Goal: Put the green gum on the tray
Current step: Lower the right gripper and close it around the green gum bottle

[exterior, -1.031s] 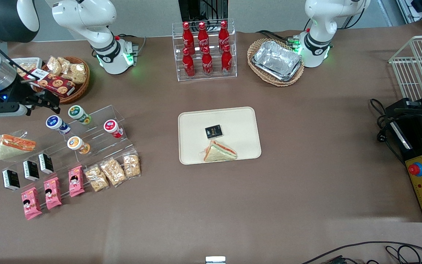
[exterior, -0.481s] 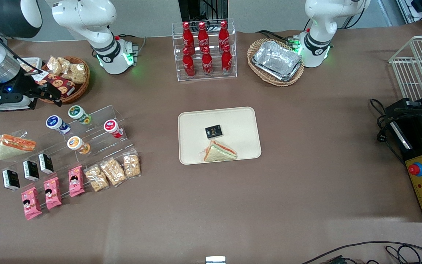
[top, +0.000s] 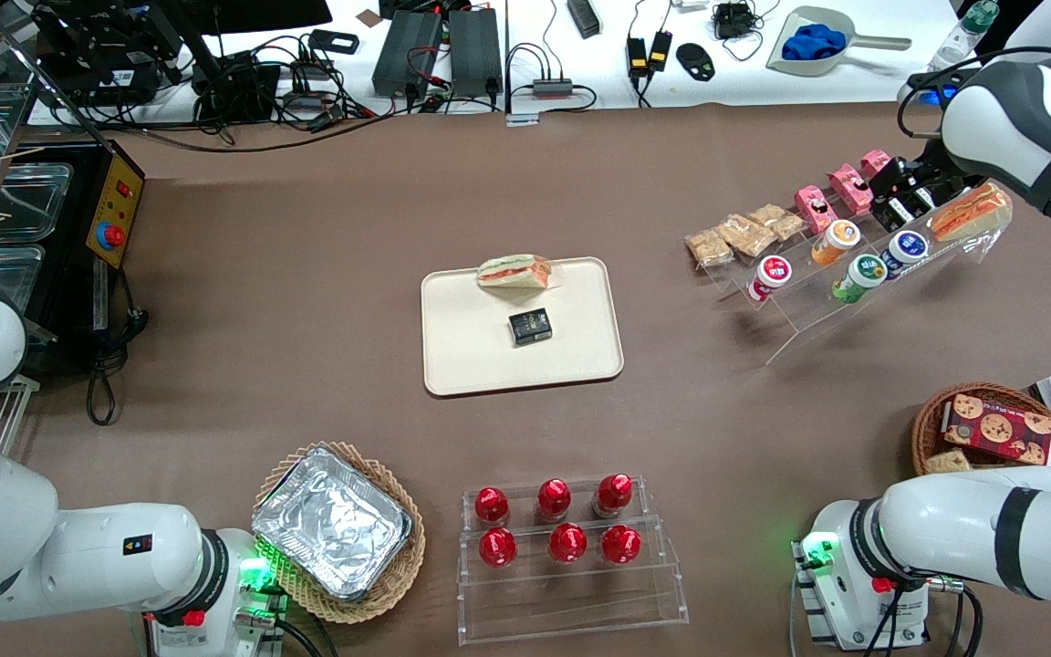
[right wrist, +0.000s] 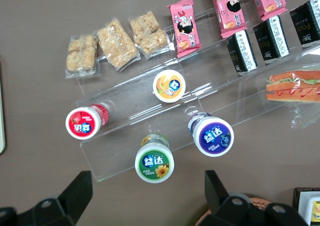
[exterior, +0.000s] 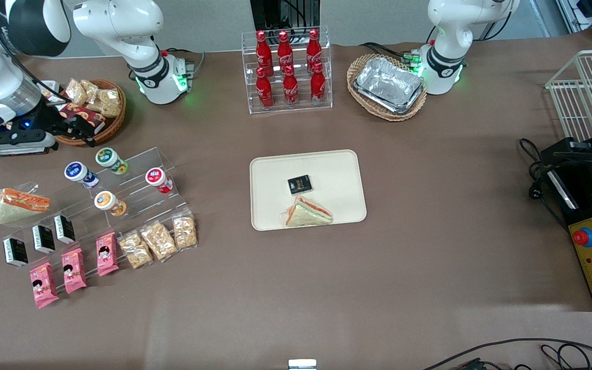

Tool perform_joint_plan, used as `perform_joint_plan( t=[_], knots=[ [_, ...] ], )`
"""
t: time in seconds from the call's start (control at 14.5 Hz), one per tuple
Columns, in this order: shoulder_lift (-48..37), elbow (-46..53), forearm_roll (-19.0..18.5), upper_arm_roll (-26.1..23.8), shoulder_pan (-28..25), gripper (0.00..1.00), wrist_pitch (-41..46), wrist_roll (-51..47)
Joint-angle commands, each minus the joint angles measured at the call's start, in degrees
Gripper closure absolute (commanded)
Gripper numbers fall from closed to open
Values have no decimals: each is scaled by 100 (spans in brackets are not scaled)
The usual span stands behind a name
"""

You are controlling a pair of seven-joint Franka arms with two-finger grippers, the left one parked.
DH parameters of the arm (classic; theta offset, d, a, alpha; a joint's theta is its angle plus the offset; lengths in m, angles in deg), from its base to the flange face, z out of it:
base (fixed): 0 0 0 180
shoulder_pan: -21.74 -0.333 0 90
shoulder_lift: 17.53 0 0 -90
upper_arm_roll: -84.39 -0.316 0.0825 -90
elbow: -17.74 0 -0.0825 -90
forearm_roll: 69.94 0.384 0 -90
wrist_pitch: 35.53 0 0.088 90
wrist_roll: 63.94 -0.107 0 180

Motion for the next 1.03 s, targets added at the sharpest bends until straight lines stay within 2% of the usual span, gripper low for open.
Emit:
perform_joint_plan(
  t=[0.0,0.96],
  knots=[
    [-124,-521,-26,3,35,0,-570,44],
    [395,-1216,-44,12,167,0,-1372,70]
  ],
)
